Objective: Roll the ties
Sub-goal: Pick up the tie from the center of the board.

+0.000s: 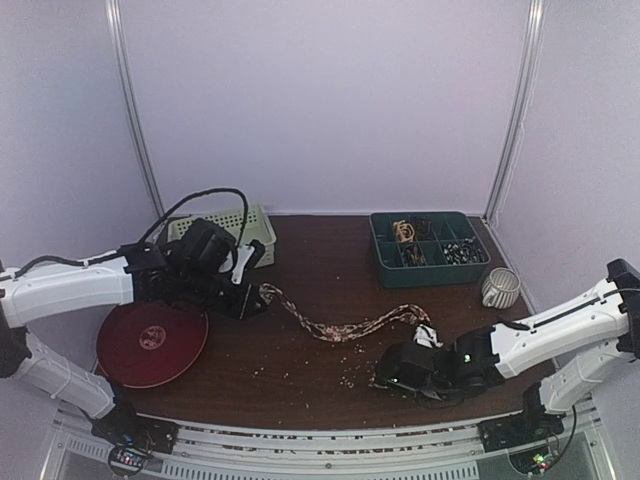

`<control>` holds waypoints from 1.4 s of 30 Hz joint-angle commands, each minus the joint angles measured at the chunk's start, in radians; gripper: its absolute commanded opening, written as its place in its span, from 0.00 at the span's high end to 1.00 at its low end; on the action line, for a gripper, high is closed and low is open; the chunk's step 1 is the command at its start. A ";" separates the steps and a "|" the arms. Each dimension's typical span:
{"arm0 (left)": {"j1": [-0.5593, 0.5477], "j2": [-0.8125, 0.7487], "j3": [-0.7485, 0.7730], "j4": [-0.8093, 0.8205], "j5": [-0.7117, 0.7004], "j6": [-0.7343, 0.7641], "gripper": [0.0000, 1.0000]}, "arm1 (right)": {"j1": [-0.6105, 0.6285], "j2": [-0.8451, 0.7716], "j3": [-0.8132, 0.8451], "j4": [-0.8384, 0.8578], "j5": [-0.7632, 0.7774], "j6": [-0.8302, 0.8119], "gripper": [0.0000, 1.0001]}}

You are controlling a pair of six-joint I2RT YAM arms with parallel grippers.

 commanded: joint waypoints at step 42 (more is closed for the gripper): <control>0.007 -0.077 -0.059 0.062 -0.049 0.011 1.00 | 0.037 0.042 -0.127 0.004 0.218 0.538 0.43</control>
